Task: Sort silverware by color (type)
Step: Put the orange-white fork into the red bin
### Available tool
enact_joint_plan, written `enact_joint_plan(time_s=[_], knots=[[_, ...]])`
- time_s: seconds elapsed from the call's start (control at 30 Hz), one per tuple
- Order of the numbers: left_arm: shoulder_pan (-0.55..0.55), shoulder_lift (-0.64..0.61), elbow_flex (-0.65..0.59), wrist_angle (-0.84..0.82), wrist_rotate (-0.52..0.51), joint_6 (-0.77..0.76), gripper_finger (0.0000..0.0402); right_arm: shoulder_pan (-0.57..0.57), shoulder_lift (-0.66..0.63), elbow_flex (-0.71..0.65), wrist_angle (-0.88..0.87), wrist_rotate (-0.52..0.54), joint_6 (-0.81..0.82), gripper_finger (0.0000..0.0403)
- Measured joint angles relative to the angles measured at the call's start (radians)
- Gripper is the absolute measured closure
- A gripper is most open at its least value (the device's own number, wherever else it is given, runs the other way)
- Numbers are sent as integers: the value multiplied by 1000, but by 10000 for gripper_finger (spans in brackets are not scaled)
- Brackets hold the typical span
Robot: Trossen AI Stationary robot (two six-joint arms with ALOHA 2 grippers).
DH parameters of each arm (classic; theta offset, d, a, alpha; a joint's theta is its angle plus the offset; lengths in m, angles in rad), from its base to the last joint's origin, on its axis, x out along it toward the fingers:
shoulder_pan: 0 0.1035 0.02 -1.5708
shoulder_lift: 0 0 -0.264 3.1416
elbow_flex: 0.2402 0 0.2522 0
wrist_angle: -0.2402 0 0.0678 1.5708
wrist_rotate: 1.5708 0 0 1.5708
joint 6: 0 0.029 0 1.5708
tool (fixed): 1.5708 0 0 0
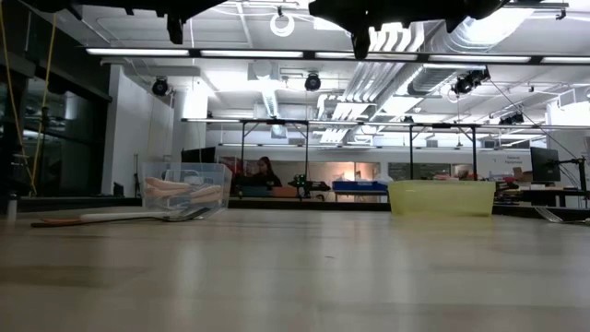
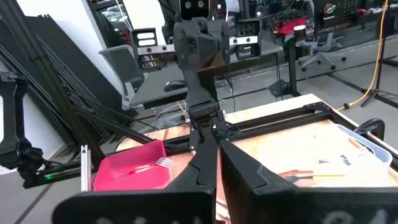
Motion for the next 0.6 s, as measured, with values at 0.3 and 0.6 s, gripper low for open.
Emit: enact_joint_plan(time_s=[0.3, 0.6], knots=[[0, 0, 0, -55, -18, 40, 324, 0, 0, 0, -5, -43, 19, 402], [0, 0, 0, -110, -30, 24, 212, 0, 0, 0, -5, -47, 19, 403]])
